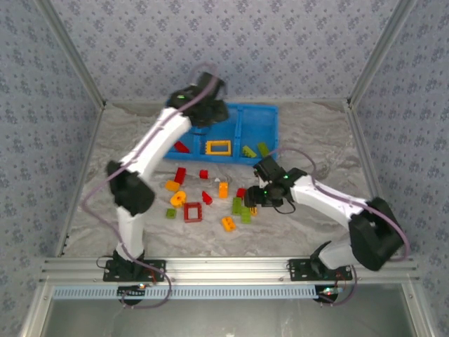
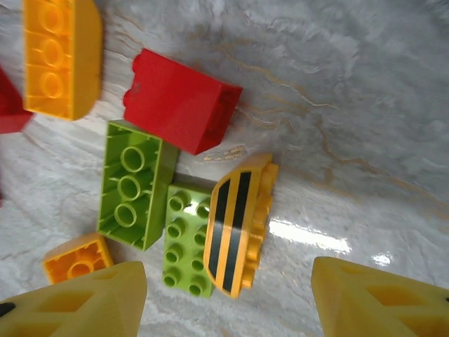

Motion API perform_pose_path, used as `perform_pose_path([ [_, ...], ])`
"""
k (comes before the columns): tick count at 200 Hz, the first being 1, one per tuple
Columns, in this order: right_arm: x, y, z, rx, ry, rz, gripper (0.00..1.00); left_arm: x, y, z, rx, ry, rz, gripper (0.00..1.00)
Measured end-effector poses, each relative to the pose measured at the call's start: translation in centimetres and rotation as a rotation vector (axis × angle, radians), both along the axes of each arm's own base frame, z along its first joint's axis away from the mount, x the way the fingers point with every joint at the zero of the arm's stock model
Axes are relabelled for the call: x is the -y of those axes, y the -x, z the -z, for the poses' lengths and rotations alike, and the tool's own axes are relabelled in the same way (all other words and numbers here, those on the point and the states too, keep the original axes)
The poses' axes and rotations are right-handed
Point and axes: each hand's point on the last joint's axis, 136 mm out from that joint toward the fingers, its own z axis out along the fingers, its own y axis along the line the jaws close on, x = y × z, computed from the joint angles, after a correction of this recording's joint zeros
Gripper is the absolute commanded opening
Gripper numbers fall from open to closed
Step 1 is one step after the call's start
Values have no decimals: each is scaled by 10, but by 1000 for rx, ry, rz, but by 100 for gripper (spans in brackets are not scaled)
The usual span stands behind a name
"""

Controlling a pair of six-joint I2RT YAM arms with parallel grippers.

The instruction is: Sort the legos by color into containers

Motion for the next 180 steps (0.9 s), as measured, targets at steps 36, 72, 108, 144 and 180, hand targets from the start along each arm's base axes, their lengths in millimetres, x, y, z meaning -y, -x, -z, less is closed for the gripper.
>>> perform_pose_path([
  [36, -16, -8, 13, -53, 49, 19, 62, -110, 56, 15, -69, -2, -180, 64],
  [72, -9, -6, 25, -104, 113, 62, 56, -149, 119, 52, -182, -4, -219, 64],
  [108, 1, -2, 29, -127, 165, 88, 47, -167, 149, 49, -179, 29, -245, 64],
  [144, 2, -3, 38, -146, 192, 95, 34, -166, 157, 51, -181, 54, -240, 64],
  [180, -1, -9, 39, -139, 197, 95, 20, -168, 162, 52, -191, 49, -242, 64],
])
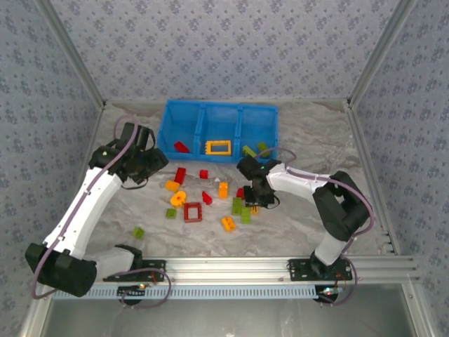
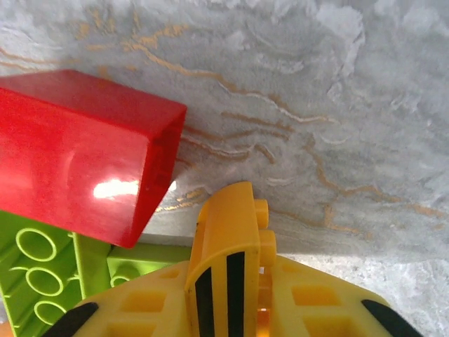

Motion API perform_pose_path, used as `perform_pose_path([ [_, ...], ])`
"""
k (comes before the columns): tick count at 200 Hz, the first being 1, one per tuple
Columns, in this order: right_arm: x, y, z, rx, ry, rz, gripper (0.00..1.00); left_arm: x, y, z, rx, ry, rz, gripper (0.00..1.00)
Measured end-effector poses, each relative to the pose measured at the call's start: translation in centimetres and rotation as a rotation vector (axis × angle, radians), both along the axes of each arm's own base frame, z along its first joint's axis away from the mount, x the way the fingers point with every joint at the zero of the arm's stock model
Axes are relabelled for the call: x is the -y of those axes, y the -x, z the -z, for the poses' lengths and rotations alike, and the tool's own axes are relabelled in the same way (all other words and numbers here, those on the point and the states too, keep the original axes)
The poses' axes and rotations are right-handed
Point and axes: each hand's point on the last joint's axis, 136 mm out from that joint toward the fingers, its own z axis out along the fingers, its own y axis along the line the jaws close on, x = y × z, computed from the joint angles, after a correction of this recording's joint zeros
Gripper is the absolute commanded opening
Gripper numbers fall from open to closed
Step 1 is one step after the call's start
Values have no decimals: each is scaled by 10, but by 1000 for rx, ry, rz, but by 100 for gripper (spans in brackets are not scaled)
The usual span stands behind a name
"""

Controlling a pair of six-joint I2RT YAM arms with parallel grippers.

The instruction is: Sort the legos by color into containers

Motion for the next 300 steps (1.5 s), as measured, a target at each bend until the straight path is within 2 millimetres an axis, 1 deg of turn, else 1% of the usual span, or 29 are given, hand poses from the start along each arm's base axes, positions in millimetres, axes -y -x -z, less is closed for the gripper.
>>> perform_pose_path([
  [16, 2, -3, -3, 16, 19, -1, 20, -1, 3, 0, -5, -2, 0, 64],
  [25, 3, -7, -8, 33, 38, -8, 20, -2, 4, 0, -5, -4, -1, 64],
  [37, -2, -15, -22, 76, 52, -41, 20, -3, 6, 1, -6, -6, -3, 64],
  [44, -8, -22, -35, 110, 44, -61, 20, -5, 9, 4, -13, -8, -7, 65],
  [64, -37, -55, -84, 241, -19, -105, 20, -17, 24, 23, -69, -19, -42, 67],
  [73, -51, -75, -109, 306, -56, -115, 20, -26, 31, 35, -108, -22, -74, 67],
  [82, -65, -94, -129, 361, -87, -123, 20, -34, 39, 47, -151, -22, -111, 67],
  [92, -79, -116, -145, 404, -114, -126, 20, -43, 47, 60, -194, -17, -149, 67],
  [106, -97, -149, -153, 445, -141, -123, 20, -53, 56, 74, -246, -17, -190, 68],
  [121, -110, -181, -146, 459, -149, -116, 20, -56, 63, 81, -278, -16, -205, 68],
  [142, -123, -225, -124, 463, -150, -105, 20, -57, 65, 82, -281, -13, -210, 71],
  [162, -129, -254, -103, 462, -150, -93, 22, -60, 65, 81, -278, -13, -219, 77],
  [175, -130, -269, -91, 465, -150, -87, 23, -65, 67, 83, -287, -11, -236, 77],
  [200, -130, -284, -73, 475, -148, -87, 25, -80, 81, 104, -362, 11, -314, 79],
  [213, -134, -291, -69, 489, -156, -88, 25, -82, 90, 112, -402, 15, -331, 80],
  [230, -141, -301, -68, 516, -173, -87, 25, -83, 96, 116, -425, 14, -335, 81],
  [254, -145, -308, -66, 534, -184, -85, 26, -84, 99, 118, -440, 3, -336, 82],
  [276, -146, -309, -58, 527, -179, -80, 30, -86, 107, 130, -497, -1, -349, 83],
  [300, -145, -309, -47, 510, -171, -71, 40, -88, 128, 152, -610, -5, -389, 82],
])
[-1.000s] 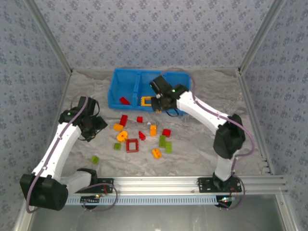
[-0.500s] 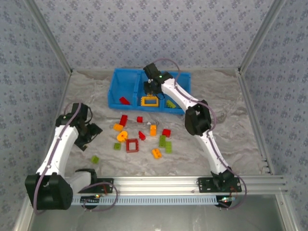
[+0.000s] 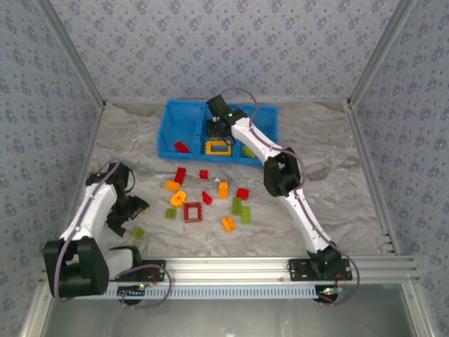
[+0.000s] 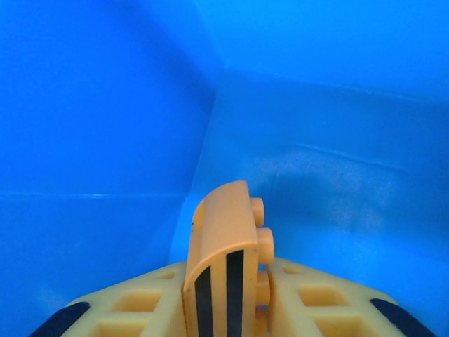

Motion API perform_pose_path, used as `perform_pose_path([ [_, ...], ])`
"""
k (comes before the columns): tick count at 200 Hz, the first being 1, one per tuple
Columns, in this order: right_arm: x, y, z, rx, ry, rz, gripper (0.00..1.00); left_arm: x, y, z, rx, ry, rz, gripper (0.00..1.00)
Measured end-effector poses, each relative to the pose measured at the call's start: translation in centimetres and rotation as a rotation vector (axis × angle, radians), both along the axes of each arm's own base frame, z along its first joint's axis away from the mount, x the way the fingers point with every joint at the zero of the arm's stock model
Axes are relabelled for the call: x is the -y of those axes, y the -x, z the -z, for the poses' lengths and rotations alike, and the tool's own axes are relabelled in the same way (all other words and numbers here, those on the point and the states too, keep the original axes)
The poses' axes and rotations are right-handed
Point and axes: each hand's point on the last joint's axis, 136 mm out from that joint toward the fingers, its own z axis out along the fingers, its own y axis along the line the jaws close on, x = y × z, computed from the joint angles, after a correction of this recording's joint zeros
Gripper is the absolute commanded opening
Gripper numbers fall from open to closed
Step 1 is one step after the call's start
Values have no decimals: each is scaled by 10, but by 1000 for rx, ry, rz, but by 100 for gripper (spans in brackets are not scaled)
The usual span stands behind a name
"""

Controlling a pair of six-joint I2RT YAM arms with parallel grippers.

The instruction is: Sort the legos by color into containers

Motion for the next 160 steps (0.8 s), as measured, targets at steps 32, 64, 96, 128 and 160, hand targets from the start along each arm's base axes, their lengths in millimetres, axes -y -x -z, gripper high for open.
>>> perform_pose_path([
  [32, -1, 2, 5, -16, 3, -8, 46, 4, 18, 16, -100, 20, -41, 82],
  [64, -8, 0, -17, 14, -28, -21, 53, 9, 24, 20, -101, 41, -125, 80],
  [96, -13, -1, -40, 47, -57, -28, 54, 10, 26, 30, -101, 39, -212, 76],
  [128, -13, 10, -91, 87, -100, -46, 54, 9, 22, 40, -75, 31, -293, 65],
  [160, -10, 33, -167, 152, -175, -78, 55, 7, 8, 43, -25, 28, -335, 52],
])
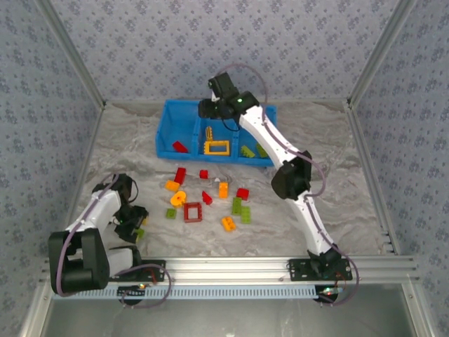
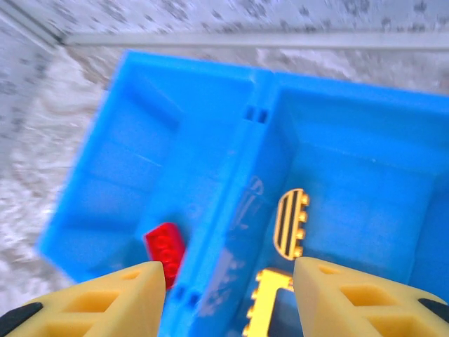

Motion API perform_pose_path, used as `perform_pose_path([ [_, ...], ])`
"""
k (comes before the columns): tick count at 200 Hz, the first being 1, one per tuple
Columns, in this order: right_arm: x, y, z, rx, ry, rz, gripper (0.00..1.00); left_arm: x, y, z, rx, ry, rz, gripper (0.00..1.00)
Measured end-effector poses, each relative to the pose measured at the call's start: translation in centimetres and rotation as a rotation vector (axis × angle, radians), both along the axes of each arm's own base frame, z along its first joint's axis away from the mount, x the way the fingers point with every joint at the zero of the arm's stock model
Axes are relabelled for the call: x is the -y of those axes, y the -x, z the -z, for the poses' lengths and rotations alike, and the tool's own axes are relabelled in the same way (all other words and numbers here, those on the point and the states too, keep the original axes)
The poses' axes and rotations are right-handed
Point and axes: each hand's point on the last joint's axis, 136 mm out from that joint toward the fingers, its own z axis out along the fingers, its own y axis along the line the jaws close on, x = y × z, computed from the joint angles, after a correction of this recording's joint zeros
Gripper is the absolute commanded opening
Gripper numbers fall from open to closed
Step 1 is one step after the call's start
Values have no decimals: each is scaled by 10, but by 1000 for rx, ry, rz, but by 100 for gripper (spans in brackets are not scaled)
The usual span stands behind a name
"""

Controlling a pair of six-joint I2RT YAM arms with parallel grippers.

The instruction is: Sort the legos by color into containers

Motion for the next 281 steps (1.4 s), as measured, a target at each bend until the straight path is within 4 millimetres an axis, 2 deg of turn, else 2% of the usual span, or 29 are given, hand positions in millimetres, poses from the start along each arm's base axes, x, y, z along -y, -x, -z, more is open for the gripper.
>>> perform_pose_path([
  [21, 2, 15, -35, 27, -49, -34, 58, -1, -4, 3, 9, -3, -13, 42],
  [35, 3, 28, -45, 21, -68, -71, 61, -1, -4, 3, 14, -5, -16, 39],
  [65, 15, 69, -38, -55, -78, -163, 63, -1, -7, 0, 41, -8, -17, 36],
  [106, 60, 161, -25, -160, -135, -273, 64, -3, -13, -12, 71, -22, 5, 33],
  [124, 80, 199, -26, -170, -160, -319, 64, -2, -33, -32, 126, -52, 77, 32],
  [144, 101, 231, -23, -176, -169, -337, 64, 13, -74, -68, 223, -93, 224, 32],
  [159, 117, 248, -16, -195, -158, -324, 64, 37, -112, -97, 305, -116, 355, 32],
  [178, 139, 260, 2, -244, -116, -279, 64, 81, -154, -124, 394, -129, 519, 31],
  [206, 170, 276, 48, -357, -51, -202, 64, 159, -203, -148, 503, -124, 752, 31],
  [224, 190, 283, 66, -410, -28, -142, 64, 214, -232, -161, 575, -117, 899, 31],
  [251, 204, 288, 64, -406, -18, -98, 64, 291, -267, -179, 705, -95, 1070, 31],
  [265, 208, 290, 62, -396, -23, -89, 64, 320, -273, -181, 746, -74, 1134, 31],
  [281, 213, 290, 62, -397, -29, -71, 64, 343, -284, -181, 781, -69, 1188, 30],
])
